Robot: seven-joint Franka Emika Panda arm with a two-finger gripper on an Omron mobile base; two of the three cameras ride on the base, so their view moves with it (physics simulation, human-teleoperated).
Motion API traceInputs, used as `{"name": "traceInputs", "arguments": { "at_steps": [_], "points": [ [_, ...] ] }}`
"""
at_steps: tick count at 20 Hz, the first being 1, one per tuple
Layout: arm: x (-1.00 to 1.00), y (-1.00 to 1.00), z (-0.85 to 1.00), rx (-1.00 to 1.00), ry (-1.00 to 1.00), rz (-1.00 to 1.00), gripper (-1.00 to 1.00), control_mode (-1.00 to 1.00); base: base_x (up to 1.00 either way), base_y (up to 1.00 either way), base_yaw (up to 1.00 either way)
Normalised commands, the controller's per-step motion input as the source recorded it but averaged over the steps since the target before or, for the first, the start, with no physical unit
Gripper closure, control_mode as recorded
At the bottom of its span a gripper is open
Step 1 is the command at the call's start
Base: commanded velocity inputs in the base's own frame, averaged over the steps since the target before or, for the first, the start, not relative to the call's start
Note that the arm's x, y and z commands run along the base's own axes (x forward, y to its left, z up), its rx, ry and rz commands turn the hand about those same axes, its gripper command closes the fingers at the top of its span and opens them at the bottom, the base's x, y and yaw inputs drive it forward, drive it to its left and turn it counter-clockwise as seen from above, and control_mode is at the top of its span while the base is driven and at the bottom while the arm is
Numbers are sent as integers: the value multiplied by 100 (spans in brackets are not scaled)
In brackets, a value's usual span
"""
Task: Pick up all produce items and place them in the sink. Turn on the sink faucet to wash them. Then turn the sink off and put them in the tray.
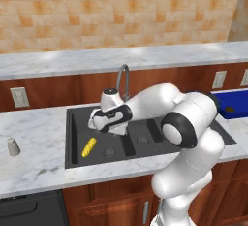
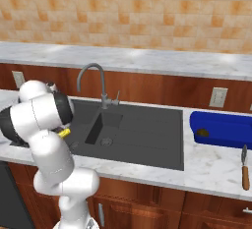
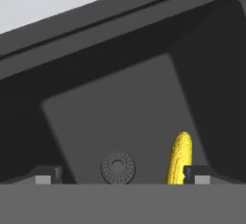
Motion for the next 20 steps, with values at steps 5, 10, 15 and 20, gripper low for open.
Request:
{"name": "traceInputs", "arguments": {
  "at_steps": [5, 10, 15, 20],
  "points": [
    [38, 34, -71, 1, 7, -1, -100, -100, 0, 0, 0],
    [50, 38, -43, 0, 6, -11, -100, -100, 0, 0, 0],
    [51, 27, -52, 0, 4, -9, -100, -100, 0, 0, 0],
    [40, 10, -49, 0, 0, -2, -100, -100, 0, 0, 0]
  ]
}}
